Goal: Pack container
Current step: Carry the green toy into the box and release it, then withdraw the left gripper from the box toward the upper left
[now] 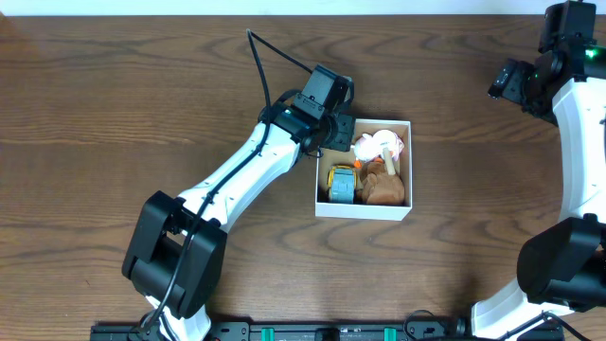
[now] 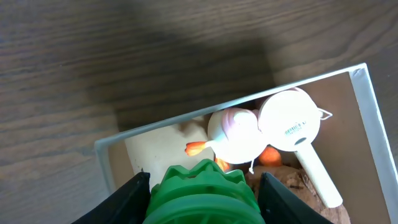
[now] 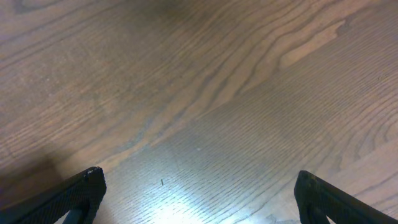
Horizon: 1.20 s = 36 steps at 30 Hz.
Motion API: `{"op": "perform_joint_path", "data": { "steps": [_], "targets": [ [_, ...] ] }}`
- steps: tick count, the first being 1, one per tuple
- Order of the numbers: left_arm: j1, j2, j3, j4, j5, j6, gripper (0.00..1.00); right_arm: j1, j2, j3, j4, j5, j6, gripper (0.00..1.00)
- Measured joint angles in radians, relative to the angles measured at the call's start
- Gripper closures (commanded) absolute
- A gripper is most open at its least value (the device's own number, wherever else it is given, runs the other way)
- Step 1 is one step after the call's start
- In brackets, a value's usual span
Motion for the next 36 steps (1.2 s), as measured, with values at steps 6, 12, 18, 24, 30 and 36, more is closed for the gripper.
{"op": "perform_joint_path", "data": {
  "steps": [6, 12, 18, 24, 30, 36],
  "targets": [
    [-0.004, 0.000, 0.000, 0.014, 0.000, 0.004, 0.34, 0.000, 0.000, 0.000, 0.000, 0.000, 0.000, 0.01],
    [-0.006, 0.000, 0.000, 0.016, 0.004, 0.003, 0.33, 0.000, 0.000, 0.000, 0.000, 0.000, 0.000, 0.01],
    [-0.006, 0.000, 0.000, 0.030, 0.004, 0.003, 0.33, 0.000, 0.000, 0.000, 0.000, 0.000, 0.000, 0.01],
    [0.001, -0.002, 0.000, 0.118, 0.003, 0.003, 0.34, 0.000, 0.000, 0.000, 0.000, 0.000, 0.000, 0.01],
    [0.055, -0.040, 0.000, 0.129, -0.066, 0.003, 0.34, 0.000, 0.000, 0.000, 0.000, 0.000, 0.000, 0.01],
    [0.156, -0.099, 0.003, 0.085, -0.266, 0.002, 0.33, 0.000, 0.000, 0.000, 0.000, 0.000, 0.000, 0.01]
  ]
}}
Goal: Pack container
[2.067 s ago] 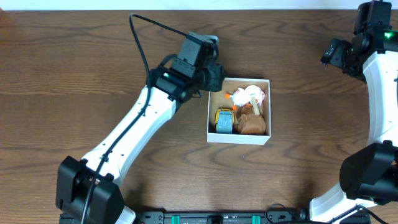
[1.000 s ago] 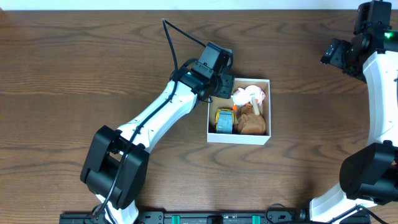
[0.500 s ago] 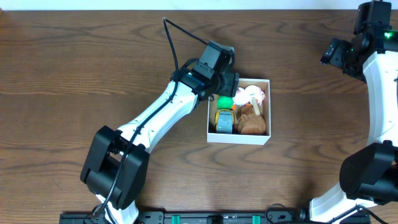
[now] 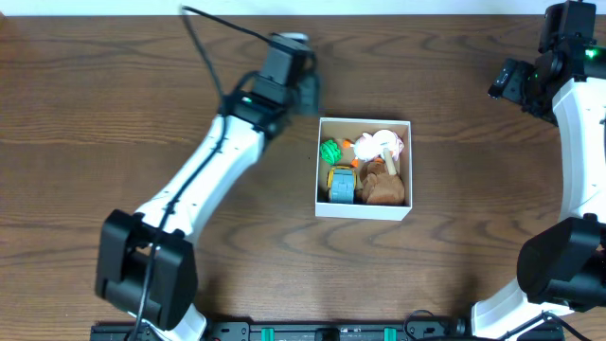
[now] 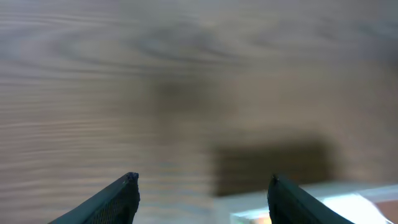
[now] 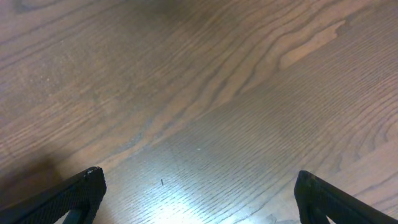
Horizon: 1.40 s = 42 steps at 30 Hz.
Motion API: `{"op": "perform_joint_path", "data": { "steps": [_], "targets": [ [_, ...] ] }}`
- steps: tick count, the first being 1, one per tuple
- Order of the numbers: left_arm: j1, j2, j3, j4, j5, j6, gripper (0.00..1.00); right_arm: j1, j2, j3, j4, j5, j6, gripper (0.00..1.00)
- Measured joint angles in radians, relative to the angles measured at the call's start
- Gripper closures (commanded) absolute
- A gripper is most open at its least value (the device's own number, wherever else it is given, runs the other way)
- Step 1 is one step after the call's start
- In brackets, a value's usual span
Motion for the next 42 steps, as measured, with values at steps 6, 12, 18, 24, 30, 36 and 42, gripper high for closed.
{"op": "perform_joint_path", "data": {
  "steps": [6, 12, 18, 24, 30, 36, 42],
  "targets": [
    [0.168, -0.001, 0.002, -0.089, -0.121, -0.035, 0.32, 0.000, 0.000, 0.000, 0.000, 0.000, 0.000, 0.01],
    [0.360, 0.003, 0.002, -0.142, -0.158, -0.089, 0.27, 0.000, 0.000, 0.000, 0.000, 0.000, 0.000, 0.01],
    [0.462, 0.004, 0.002, -0.148, -0.173, -0.103, 0.02, 0.000, 0.000, 0.000, 0.000, 0.000, 0.000, 0.01],
    [0.486, 0.004, 0.002, -0.153, -0.174, -0.110, 0.02, 0.000, 0.000, 0.000, 0.000, 0.000, 0.000, 0.01],
    [0.486, 0.004, 0.002, -0.153, -0.174, -0.110, 0.02, 0.000, 0.000, 0.000, 0.000, 0.000, 0.000, 0.01],
    [0.486, 0.004, 0.002, -0.153, -0.174, -0.110, 0.02, 0.000, 0.000, 0.000, 0.000, 0.000, 0.000, 0.01],
    [0.486, 0.004, 0.002, -0.153, -0.174, -0.110, 0.02, 0.000, 0.000, 0.000, 0.000, 0.000, 0.000, 0.01]
  ]
}}
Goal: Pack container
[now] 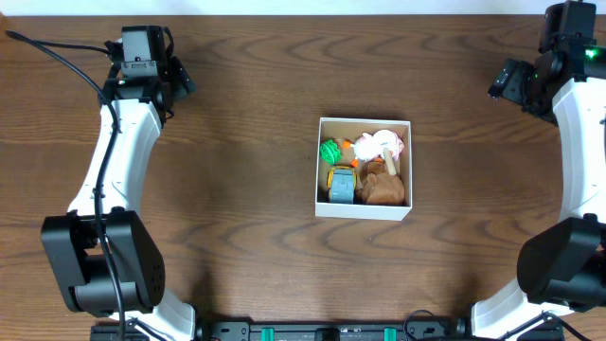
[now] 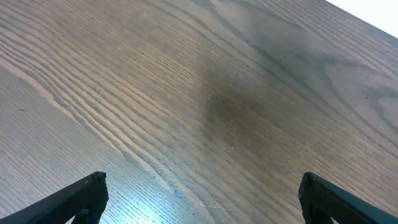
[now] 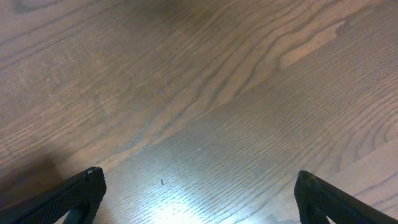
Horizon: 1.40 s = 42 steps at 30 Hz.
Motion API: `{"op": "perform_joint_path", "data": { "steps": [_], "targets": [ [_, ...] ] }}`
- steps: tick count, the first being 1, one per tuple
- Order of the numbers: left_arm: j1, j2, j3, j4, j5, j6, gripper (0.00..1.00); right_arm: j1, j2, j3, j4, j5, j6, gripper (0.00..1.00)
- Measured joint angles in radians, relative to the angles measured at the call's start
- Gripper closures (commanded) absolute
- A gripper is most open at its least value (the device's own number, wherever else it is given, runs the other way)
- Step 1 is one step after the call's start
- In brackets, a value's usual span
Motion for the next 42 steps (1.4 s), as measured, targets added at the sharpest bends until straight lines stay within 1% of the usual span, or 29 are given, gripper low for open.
{"op": "perform_joint_path", "data": {
  "steps": [25, 33, 36, 38, 42],
  "targets": [
    [0.000, 0.000, 0.000, 0.000, 0.000, 0.000, 0.02, 0.000, 0.000, 0.000, 0.000, 0.000, 0.000, 0.01],
    [0.000, 0.000, 0.000, 0.000, 0.000, 0.000, 0.02, 0.000, -0.011, 0.000, 0.011, 0.005, -0.062, 0.01],
    [0.000, 0.000, 0.000, 0.000, 0.000, 0.000, 0.02, 0.001, -0.052, -0.001, 0.030, 0.005, -0.074, 0.01],
    [0.000, 0.000, 0.000, 0.000, 0.000, 0.000, 0.02, 0.008, -0.109, -0.002, 0.060, 0.005, -0.080, 0.01],
    [0.000, 0.000, 0.000, 0.000, 0.000, 0.000, 0.02, 0.054, -0.284, -0.001, 0.143, 0.009, -0.116, 0.01]
  ]
}}
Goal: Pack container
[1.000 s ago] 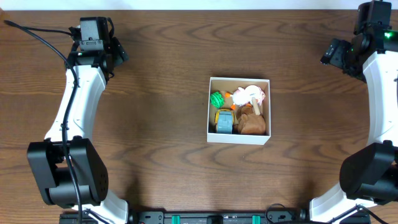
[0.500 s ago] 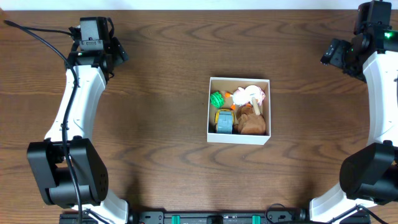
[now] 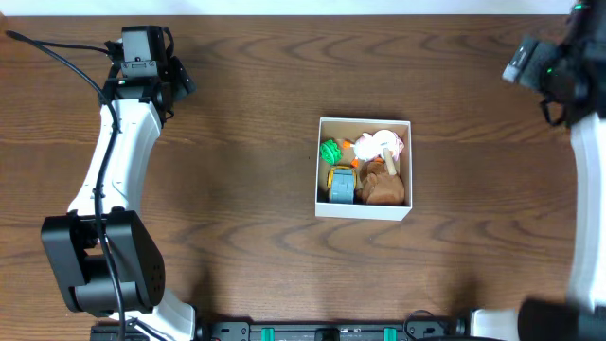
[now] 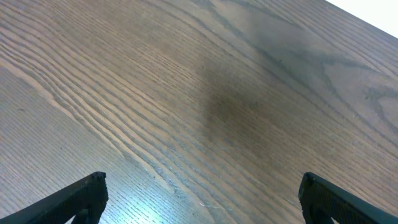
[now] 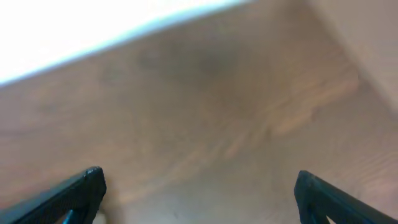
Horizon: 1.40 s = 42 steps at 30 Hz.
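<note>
A white open box (image 3: 364, 209) stands mid-table, holding a green ridged toy (image 3: 329, 150), a white-and-pink toy (image 3: 379, 143), a blue-and-yellow item (image 3: 341, 184) and a brown lump (image 3: 385, 188). My left gripper (image 3: 180, 79) is at the far left corner, open over bare wood, its fingertips (image 4: 84, 196) wide apart. My right gripper (image 5: 199, 199) is at the far right corner, open over bare wood; its view is blurred.
The wooden table (image 3: 237, 237) stretches around the box. Its far edge meets a white surface (image 3: 303, 6). A black rail (image 3: 331, 332) runs along the near edge. The left arm (image 3: 118, 170) spans the left side.
The right arm has shifted at the far right corner; its wrist view is now blurred and shows the table's far edge. The left arm and the box are unchanged.
My left gripper held the green toy over the box's left side. Then the toy lay in the box and the gripper was open beyond the box's far left corner. It then stood at the far left corner, where it stays; the right arm now has shifted.
</note>
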Motion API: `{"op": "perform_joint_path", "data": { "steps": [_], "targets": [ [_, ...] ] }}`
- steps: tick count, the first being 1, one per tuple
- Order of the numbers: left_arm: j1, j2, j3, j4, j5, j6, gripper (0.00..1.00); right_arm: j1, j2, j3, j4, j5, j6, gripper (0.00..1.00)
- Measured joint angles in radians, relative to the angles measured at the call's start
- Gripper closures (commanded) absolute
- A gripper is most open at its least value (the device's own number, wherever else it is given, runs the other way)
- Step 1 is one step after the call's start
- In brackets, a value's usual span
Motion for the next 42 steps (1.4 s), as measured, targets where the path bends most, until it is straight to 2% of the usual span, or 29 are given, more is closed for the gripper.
{"op": "perform_joint_path", "data": {
  "steps": [6, 9, 12, 15, 23, 27, 33, 42],
  "targets": [
    [0.000, 0.000, 0.000, 0.000, 0.000, 0.000, 0.02, 0.068, -0.208, -0.005, 0.055, 0.000, -0.027, 0.01],
    [0.000, 0.000, 0.000, 0.000, 0.000, 0.000, 0.02, 0.076, -0.305, -0.077, 0.067, 0.002, -0.027, 0.01],
    [0.000, 0.000, 0.000, 0.000, 0.000, 0.000, 0.02, 0.076, -0.415, -0.227, 0.113, 0.004, -0.014, 0.01],
    [0.000, 0.000, 0.000, 0.000, 0.000, 0.000, 0.02, 0.076, -0.536, -0.434, 0.241, 0.006, 0.016, 0.01],
    [0.000, 0.000, 0.000, -0.001, 0.000, 0.000, 0.02, 0.076, -0.847, -1.032, 0.709, 0.007, 0.048, 0.01],
    [0.000, 0.000, 0.000, -0.002, 0.000, 0.000, 0.02, 0.076, -0.930, -1.265, 0.892, 0.006, 0.050, 0.01],
    [0.000, 0.000, 0.000, -0.001, 0.000, 0.000, 0.02, 0.076, -1.036, -1.487, 1.044, 0.003, 0.051, 0.01],
    [0.000, 0.000, 0.000, -0.001, 0.000, 0.000, 0.02, 0.076, -1.268, -1.619, 1.038, -0.037, 0.053, 0.01]
  ]
}}
